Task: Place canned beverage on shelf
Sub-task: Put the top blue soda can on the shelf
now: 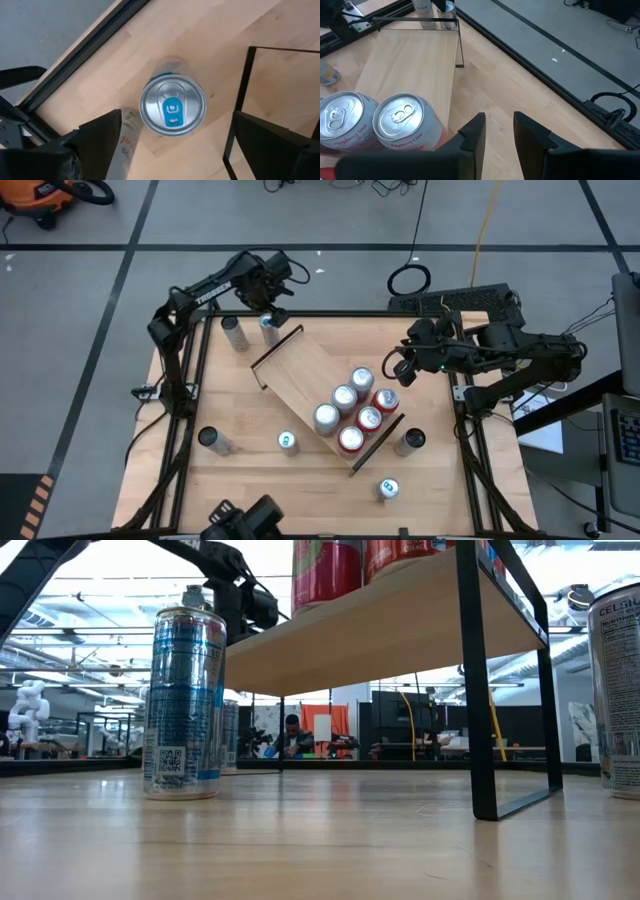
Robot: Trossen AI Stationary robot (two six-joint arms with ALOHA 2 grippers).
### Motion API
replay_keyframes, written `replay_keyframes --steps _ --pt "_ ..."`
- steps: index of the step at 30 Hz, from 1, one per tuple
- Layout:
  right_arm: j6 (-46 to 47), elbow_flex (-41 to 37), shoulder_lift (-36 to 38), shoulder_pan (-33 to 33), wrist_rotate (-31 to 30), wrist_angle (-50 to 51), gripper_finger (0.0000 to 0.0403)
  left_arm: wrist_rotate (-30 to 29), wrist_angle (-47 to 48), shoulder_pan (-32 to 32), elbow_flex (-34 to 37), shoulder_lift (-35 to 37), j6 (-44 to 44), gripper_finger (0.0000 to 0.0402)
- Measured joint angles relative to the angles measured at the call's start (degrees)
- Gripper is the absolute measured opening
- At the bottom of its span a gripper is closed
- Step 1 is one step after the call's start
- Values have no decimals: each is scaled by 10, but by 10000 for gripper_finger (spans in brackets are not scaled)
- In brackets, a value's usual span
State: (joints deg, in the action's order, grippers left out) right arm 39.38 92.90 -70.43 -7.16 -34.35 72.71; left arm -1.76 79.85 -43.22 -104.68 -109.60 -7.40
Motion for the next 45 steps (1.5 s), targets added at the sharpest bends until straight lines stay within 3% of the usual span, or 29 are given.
replay_keyframes --steps 45 --pt "3 0 0 0 -1 -1 77 16 -19 -18 4 -44 8 372"
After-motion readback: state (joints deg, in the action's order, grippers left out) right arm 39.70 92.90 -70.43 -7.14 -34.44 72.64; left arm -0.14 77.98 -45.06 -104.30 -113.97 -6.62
